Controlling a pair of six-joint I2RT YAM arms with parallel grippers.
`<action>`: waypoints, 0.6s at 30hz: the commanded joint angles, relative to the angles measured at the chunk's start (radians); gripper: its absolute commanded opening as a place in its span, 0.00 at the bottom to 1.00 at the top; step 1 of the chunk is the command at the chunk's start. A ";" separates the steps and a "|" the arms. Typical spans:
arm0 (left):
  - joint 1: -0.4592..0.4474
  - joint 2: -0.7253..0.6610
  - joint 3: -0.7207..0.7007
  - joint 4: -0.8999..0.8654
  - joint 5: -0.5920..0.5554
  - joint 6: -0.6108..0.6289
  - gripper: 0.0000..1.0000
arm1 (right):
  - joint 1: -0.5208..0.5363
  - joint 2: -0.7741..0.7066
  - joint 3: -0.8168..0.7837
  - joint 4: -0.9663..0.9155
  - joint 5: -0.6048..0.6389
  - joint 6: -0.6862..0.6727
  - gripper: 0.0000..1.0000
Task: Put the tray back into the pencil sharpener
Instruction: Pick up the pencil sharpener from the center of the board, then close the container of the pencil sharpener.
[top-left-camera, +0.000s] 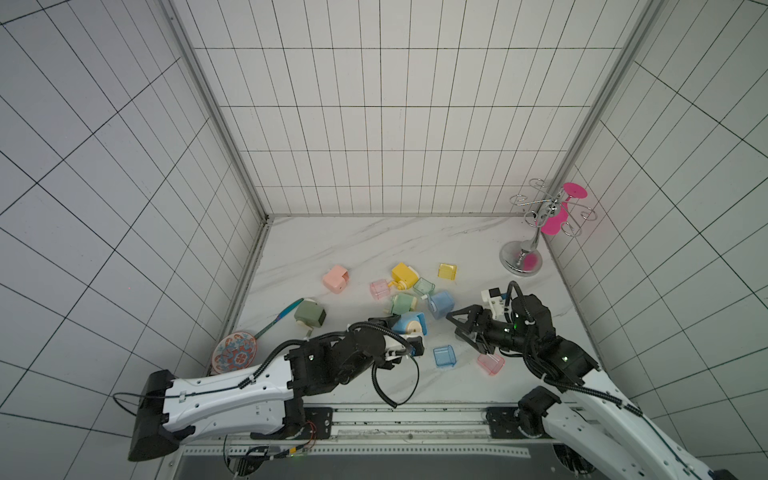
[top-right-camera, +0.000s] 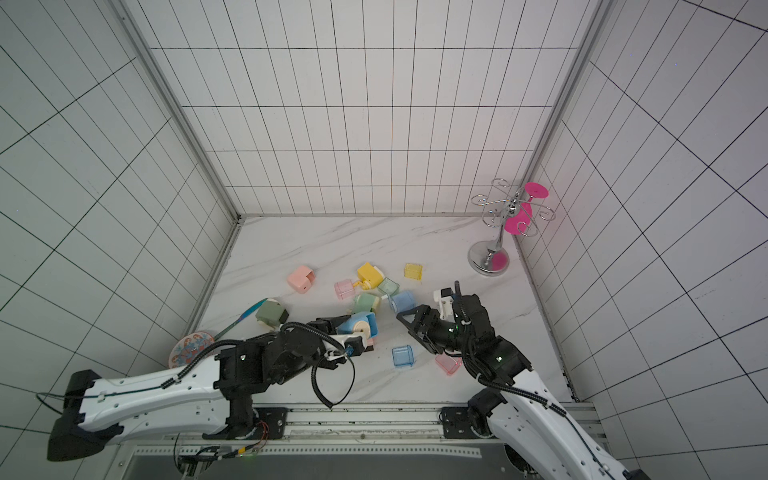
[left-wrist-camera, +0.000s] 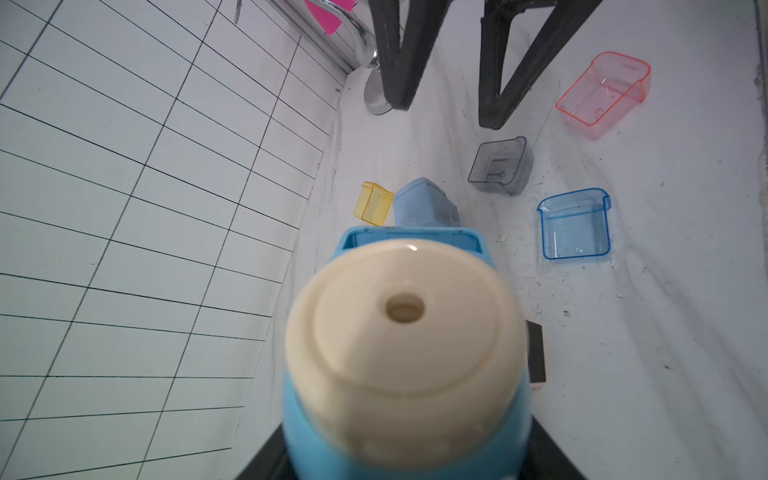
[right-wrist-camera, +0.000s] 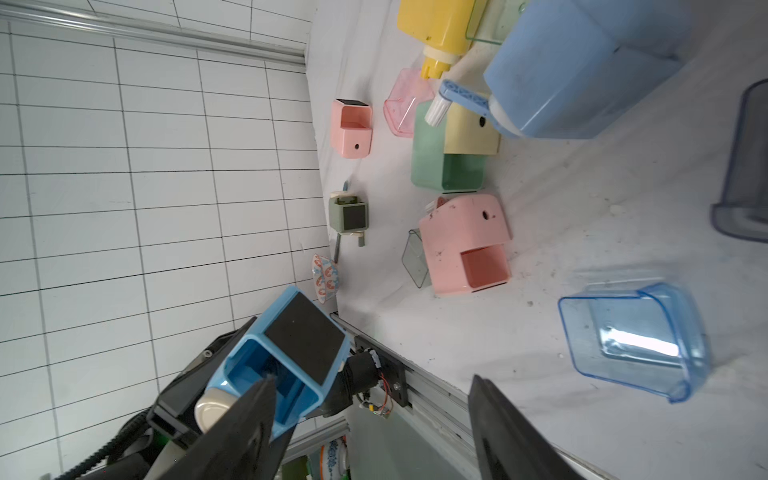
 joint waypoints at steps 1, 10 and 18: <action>-0.010 0.031 0.089 -0.186 0.121 -0.164 0.21 | -0.007 0.010 0.067 -0.312 0.176 -0.225 0.69; -0.044 0.175 0.205 -0.363 0.228 -0.271 0.20 | -0.008 0.037 0.013 -0.353 0.199 -0.307 0.54; -0.044 0.354 0.281 -0.435 0.260 -0.300 0.20 | -0.007 0.040 -0.074 -0.297 0.150 -0.315 0.45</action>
